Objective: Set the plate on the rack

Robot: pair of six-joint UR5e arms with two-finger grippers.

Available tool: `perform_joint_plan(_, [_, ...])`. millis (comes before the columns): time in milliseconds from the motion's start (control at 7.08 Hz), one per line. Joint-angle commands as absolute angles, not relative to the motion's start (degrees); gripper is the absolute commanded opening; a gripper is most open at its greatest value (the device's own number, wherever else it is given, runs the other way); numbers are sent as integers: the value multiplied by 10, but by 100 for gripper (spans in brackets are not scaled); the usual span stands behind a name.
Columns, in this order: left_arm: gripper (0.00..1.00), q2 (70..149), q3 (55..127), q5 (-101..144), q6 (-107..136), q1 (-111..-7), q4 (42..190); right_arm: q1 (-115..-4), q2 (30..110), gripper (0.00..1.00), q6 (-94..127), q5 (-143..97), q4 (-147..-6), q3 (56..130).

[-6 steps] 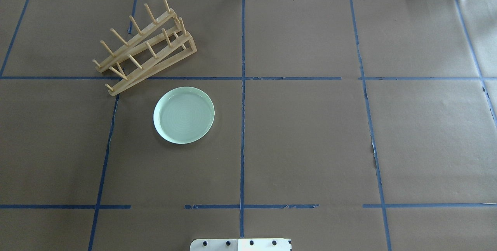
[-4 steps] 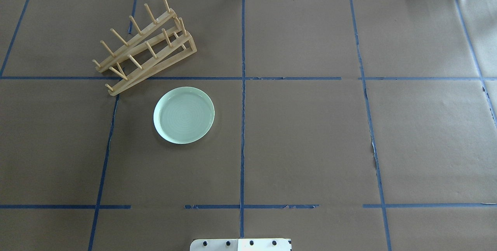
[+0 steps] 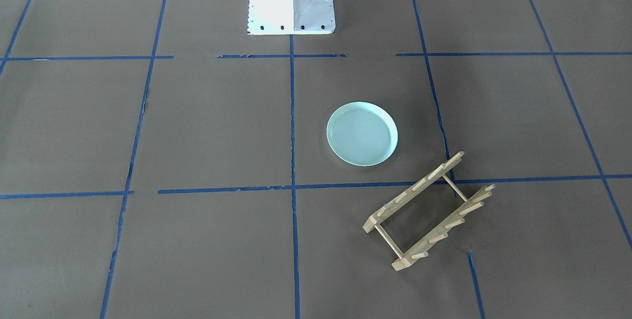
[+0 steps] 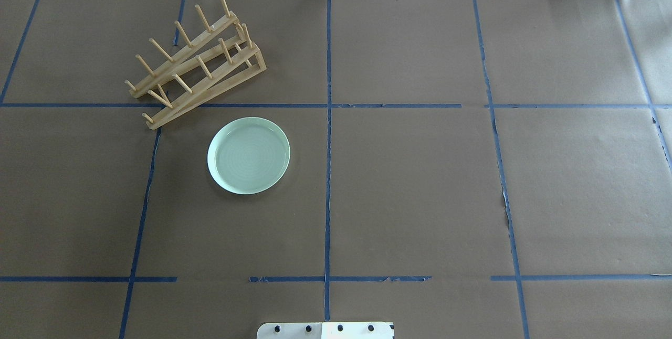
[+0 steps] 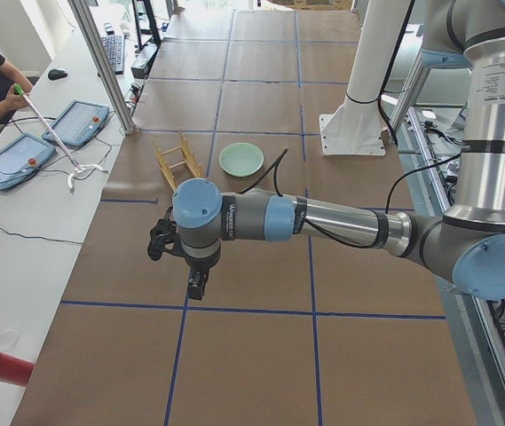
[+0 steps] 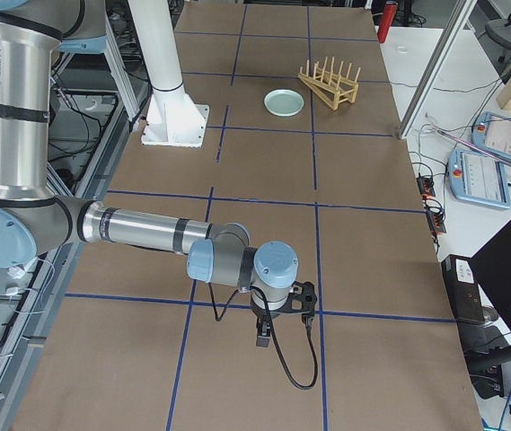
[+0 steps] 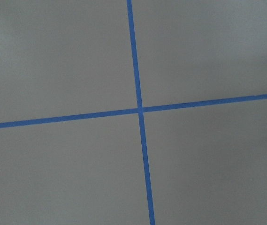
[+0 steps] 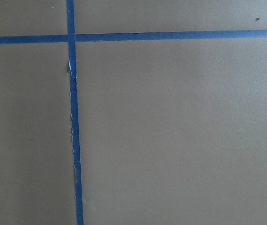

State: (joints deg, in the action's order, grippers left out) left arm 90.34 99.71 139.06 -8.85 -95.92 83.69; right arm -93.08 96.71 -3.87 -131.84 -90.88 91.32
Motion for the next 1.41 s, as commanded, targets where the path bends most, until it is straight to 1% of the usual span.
perform_joint_plan(0, [100,897,1035,1425,-48,-954,849,-931,968,100,-39,-1318,-909,913])
perform_joint_plan(141, [100,898,1070,1427,30,-914,849,-931,967,100,-39,-1318,-909,913])
perform_joint_plan(283, [100,899,1109,1426,135,-858,884,-931,968,100,-39,-1318,-909,913])
perform_joint_plan(424, [100,906,1127,1426,287,-804,966,-931,968,100,-39,-1318,-909,913])
perform_joint_plan(565, [100,943,1126,1419,451,-738,1026,-931,967,100,-39,-1318,-909,913])
perform_joint_plan(707, [100,999,1123,1412,585,-675,1028,-931,968,100,-39,-1318,-909,913])
perform_joint_plan(848, [100,1052,1122,1337,667,-584,1022,-931,967,100,-39,-1318,-909,913])
perform_joint_plan(989, [100,1116,1097,1282,756,-512,1003,-931,967,100,-39,-1318,-909,913])
perform_joint_plan(1130, [100,1177,1054,1279,766,-477,975,-931,968,100,-39,-1318,-909,913])
perform_joint_plan(1272, [100,1263,976,1229,765,-412,923,-931,968,100,-39,-1318,-909,913])
